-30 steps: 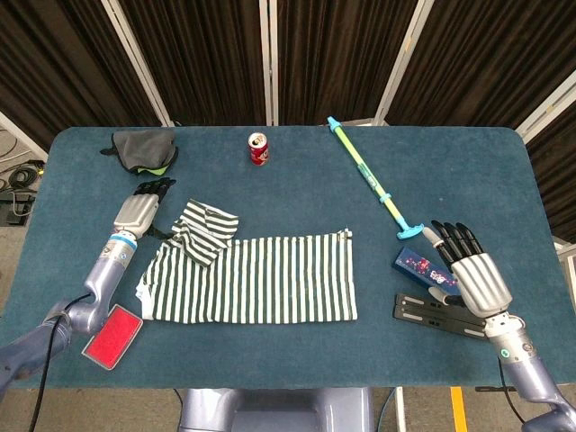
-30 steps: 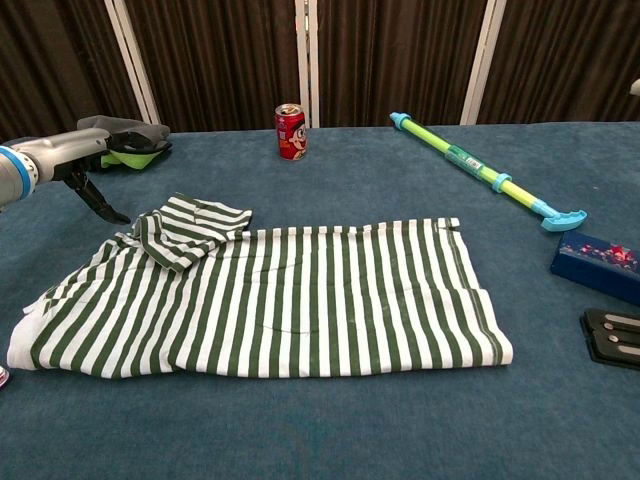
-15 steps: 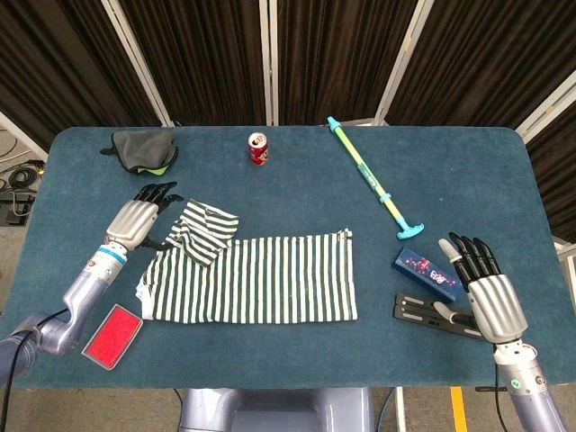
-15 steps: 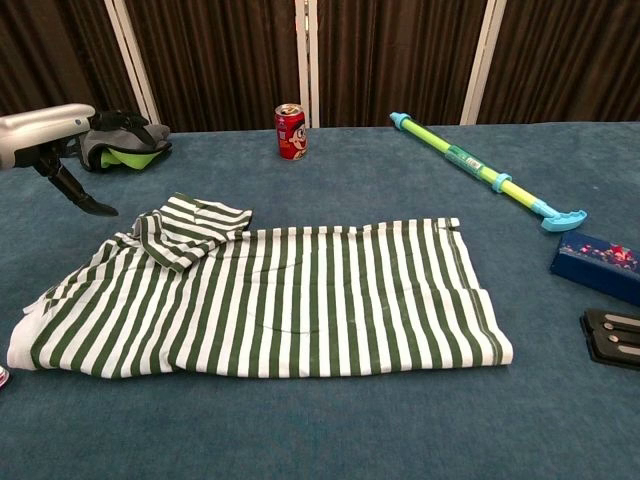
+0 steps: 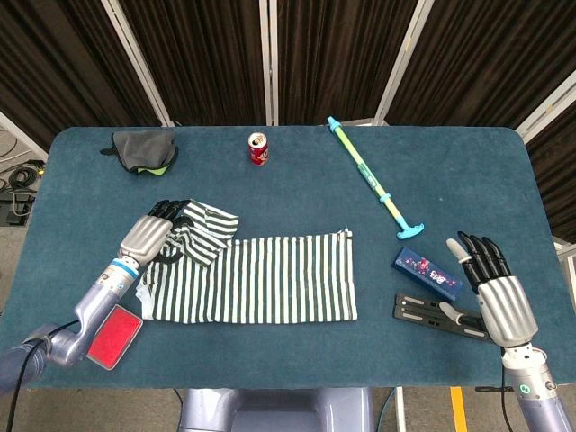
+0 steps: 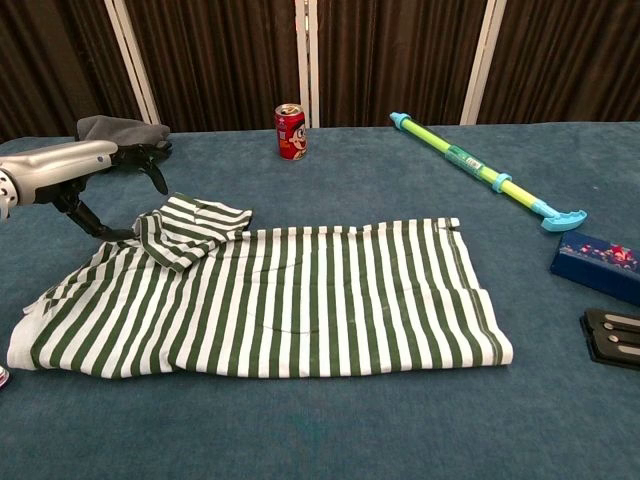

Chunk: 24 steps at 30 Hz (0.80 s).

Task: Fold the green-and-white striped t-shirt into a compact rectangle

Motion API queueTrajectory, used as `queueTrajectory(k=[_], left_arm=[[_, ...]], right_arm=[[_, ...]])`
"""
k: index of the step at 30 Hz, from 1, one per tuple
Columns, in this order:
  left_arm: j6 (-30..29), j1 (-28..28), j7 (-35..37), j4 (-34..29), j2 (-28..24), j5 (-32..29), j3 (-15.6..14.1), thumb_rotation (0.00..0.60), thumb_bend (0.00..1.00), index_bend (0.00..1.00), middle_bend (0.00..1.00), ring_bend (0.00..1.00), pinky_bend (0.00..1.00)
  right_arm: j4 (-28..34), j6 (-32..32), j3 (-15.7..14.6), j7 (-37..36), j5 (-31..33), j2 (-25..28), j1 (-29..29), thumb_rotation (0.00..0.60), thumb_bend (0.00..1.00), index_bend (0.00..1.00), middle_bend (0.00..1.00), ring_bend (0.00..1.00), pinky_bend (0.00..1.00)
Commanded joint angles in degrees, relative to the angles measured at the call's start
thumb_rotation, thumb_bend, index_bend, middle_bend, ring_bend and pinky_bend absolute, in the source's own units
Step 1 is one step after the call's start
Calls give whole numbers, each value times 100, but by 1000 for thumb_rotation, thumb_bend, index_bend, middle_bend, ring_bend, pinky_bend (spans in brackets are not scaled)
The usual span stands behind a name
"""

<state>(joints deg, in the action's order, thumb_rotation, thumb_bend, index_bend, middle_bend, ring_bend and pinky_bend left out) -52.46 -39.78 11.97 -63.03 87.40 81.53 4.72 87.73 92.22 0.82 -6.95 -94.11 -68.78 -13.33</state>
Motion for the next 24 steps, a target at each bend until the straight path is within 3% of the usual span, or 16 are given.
queueTrajectory(k=[1,10,24], left_arm=[[-195,49,87,159,179,223,-135,600,293,351,0,0,0],[-316,46,176,500,536,453,-286,600,293,449,0,0,0],[-272,-25,75,986,1072,436,-266,600,290,481,0,0,0]], right_arm=[[-10,-22,19,-33,-8,7,11,600,0,120,0,0,0],[-9,-49,73,-144,-32,33,43,600,0,130,0,0,0],[-38,-60,150,-265,-110,20,93,600,0,134,0,0,0]])
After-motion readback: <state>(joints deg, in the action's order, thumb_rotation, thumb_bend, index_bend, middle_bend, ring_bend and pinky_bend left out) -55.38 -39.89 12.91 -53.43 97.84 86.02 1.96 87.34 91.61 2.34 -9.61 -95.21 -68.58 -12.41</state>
